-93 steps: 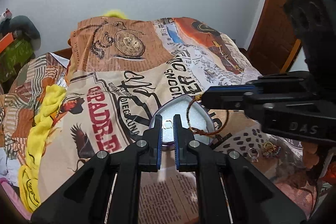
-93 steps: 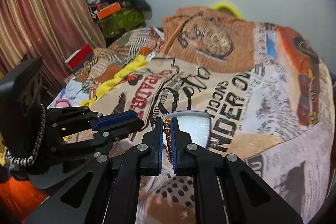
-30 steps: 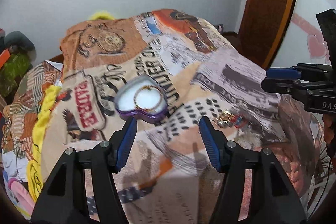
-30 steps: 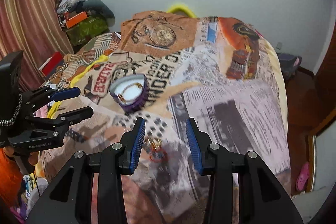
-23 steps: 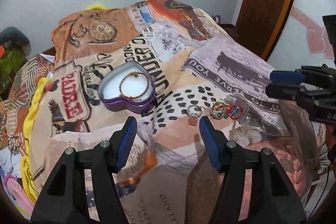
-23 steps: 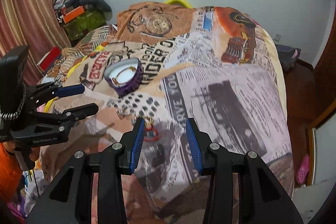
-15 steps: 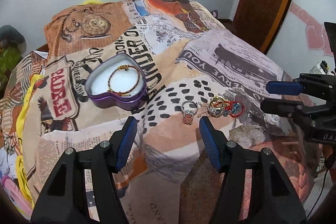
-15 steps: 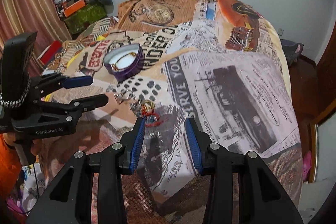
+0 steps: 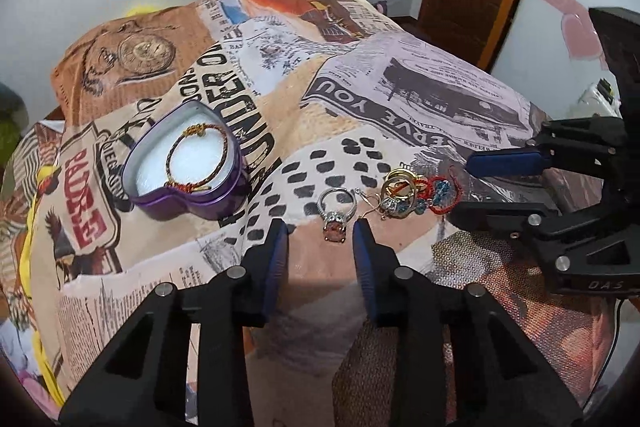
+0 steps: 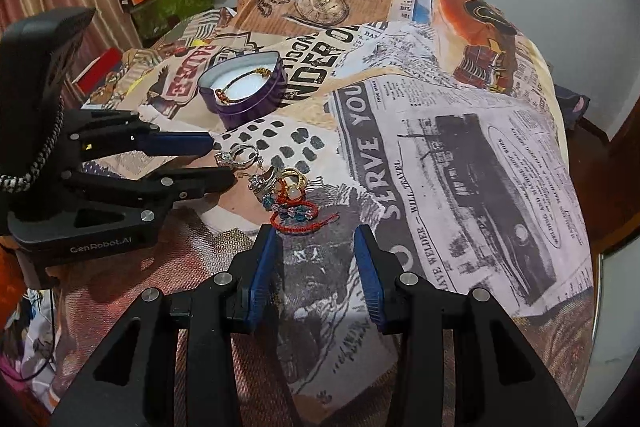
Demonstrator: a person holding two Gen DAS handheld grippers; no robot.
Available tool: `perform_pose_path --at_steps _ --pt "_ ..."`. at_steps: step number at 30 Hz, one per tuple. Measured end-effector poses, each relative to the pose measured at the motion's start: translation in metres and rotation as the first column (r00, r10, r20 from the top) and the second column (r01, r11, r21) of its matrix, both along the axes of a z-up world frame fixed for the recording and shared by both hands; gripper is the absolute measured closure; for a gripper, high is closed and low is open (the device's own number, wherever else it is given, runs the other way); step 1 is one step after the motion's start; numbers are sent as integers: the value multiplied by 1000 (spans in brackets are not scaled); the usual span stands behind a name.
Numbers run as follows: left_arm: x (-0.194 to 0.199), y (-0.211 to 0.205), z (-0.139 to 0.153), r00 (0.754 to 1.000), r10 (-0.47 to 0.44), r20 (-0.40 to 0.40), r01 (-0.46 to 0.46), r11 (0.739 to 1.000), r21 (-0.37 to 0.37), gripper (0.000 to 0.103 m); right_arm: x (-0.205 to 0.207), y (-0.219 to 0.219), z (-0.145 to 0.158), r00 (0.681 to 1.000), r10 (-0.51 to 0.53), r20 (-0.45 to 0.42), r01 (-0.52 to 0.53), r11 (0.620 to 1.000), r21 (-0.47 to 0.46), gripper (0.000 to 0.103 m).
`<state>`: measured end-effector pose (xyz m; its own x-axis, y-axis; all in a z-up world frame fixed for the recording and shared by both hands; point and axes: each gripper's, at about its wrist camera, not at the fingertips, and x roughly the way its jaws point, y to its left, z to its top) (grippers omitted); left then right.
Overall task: Organize jewelry
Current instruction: 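Grasp a silver stone ring with left tool while right grasps beaded bracelet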
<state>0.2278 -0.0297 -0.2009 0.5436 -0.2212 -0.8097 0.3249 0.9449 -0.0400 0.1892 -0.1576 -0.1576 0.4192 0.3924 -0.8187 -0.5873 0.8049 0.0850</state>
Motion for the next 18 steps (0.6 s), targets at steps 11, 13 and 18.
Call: perform_pose_path --at_steps 11,13,18 --pt "2 -5 -3 999 -42 9 42 999 -23 89 0 12 -3 999 32 24 -32 999 -7 66" --pt "2 -4 -3 999 -39 8 39 999 -30 93 2 14 -3 999 34 21 -34 999 0 66" --pt "-1 0 -2 1000 -18 3 18 998 -57 93 7 21 -5 999 52 15 -52 999 7 83"
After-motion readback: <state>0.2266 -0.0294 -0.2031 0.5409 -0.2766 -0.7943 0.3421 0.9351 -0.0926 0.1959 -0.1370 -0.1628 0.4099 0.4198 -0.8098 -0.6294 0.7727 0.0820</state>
